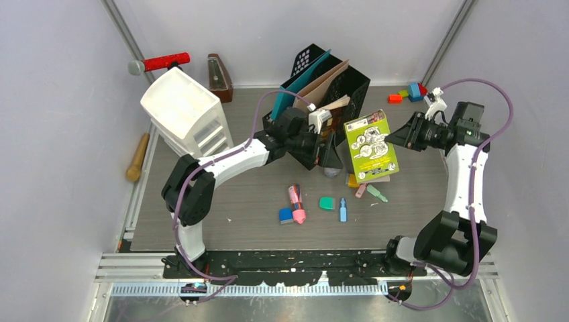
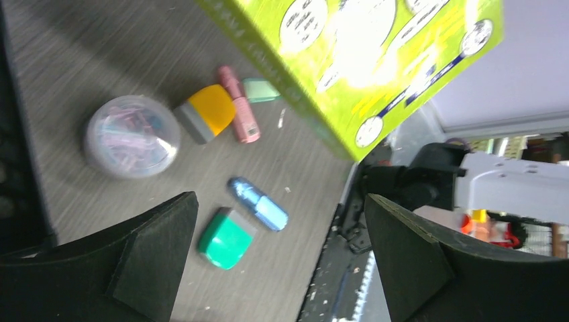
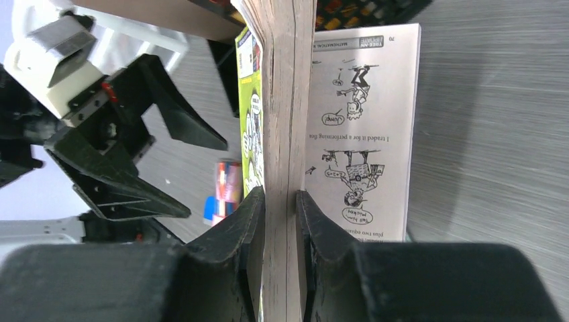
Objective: Organize the desk
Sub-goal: Pick up the book from the center of the board.
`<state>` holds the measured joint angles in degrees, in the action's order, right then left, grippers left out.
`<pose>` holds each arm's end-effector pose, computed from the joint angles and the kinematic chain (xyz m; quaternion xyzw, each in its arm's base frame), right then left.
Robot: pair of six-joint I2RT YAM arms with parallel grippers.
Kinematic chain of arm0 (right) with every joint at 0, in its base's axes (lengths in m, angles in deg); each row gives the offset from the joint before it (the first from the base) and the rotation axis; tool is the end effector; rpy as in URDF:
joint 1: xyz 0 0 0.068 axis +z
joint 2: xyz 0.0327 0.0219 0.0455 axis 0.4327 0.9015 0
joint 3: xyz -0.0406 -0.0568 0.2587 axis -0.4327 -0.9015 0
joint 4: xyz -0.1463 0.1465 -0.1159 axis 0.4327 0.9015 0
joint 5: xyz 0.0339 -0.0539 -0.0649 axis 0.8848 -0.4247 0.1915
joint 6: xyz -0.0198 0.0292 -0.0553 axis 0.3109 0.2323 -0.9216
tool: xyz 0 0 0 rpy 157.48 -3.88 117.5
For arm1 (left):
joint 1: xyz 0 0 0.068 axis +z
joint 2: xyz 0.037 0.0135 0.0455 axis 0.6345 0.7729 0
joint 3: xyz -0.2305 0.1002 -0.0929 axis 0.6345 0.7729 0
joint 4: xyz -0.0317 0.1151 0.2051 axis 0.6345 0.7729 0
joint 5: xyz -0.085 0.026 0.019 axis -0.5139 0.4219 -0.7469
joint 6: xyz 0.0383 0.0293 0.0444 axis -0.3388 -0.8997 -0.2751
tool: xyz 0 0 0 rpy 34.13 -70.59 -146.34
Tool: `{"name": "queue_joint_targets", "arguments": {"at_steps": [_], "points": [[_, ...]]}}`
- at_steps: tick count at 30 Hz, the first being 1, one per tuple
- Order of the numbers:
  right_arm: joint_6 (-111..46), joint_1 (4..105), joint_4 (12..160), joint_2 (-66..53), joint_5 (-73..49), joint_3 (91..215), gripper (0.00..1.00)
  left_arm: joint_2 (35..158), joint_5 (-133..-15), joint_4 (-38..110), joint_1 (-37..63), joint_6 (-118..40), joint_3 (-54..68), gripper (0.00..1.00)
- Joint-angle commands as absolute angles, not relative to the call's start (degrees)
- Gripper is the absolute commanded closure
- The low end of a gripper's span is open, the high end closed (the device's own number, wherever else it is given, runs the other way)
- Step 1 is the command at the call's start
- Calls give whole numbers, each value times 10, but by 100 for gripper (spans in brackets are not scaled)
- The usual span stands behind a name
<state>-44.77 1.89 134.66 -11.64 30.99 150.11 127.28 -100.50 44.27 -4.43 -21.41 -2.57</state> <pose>0.2390 -0.0613 0.3296 -0.0014 0.8643 0.3212 0.3871 0.2804 -0.3097 0.2662 0.2556 0.8023 -0.4898 0.2261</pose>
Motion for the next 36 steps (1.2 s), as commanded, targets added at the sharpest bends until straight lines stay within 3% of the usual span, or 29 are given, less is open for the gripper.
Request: {"name": "queue_joint_targets", "arguments": {"at_steps": [1, 18, 27, 31, 33, 34, 36], "points": [[-335, 20, 1238, -168, 426, 1461, 99, 1273, -1056, 359, -42, -136, -42, 1], [-157, 85, 1035, -271, 478, 1316, 100, 1294, -1096, 169, -42, -9, 28, 3], [-207, 88, 1051, -262, 465, 1301, 100, 1246, -1120, 149, -28, -28, 71, 53], [-273, 87, 1095, -249, 452, 1302, 96, 1207, -1105, 243, -25, -118, 67, 86], [-306, 87, 1119, -240, 445, 1304, 81, 1188, -1085, 298, -25, -165, 62, 100], [-329, 88, 1139, -232, 443, 1309, 66, 1179, -1070, 326, -25, -190, 58, 100], [-358, 92, 1165, -222, 436, 1316, 48, 1162, -1046, 374, -26, -233, 52, 100]]}}
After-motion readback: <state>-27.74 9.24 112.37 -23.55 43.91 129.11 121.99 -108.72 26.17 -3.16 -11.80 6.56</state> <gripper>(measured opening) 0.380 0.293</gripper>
